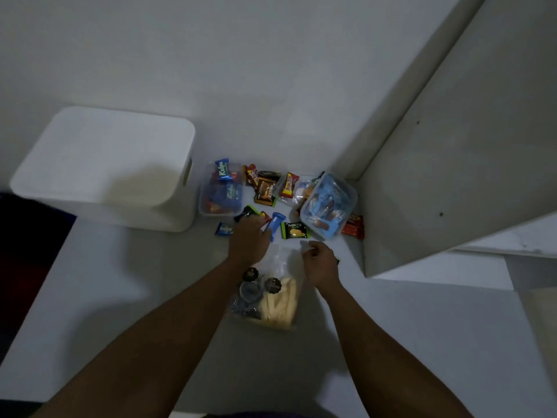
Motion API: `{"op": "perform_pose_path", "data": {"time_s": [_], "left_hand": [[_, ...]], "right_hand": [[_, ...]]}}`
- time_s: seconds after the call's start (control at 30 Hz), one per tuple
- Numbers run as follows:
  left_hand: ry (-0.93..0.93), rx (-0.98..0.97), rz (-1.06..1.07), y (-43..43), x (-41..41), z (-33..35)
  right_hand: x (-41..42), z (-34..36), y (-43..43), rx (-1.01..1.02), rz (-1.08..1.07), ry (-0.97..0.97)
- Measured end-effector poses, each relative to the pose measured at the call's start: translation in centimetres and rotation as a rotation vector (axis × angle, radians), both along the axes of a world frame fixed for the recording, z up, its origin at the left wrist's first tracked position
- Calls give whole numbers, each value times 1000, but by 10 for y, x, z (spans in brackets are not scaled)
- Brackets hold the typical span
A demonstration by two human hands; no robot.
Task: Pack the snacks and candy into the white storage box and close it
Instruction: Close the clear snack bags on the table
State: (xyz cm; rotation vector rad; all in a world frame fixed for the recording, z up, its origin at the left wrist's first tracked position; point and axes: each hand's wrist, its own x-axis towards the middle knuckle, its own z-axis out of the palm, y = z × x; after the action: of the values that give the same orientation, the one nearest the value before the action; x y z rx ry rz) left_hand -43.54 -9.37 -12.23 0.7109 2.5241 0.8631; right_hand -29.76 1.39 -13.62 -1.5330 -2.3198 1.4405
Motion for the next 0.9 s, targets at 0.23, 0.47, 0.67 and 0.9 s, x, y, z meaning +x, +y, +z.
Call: {"op": "perform_pose_path", "data": {"time_s": [0.23,0.47,0.67,0.9], "left_hand": [[-280,80,34,84,-10,-4],[-373,76,272,129,-24,-27],[-1012,306,780,144,-44,-42],[-755,283,614,145,-40,-42]], "right_hand": [[22,-27,57,-119,-472,64],[-10,-40,115,-234,-627,143],[-30,-40,130,-169,-548,173],[-33,-37,126,-103,-526,206]]}}
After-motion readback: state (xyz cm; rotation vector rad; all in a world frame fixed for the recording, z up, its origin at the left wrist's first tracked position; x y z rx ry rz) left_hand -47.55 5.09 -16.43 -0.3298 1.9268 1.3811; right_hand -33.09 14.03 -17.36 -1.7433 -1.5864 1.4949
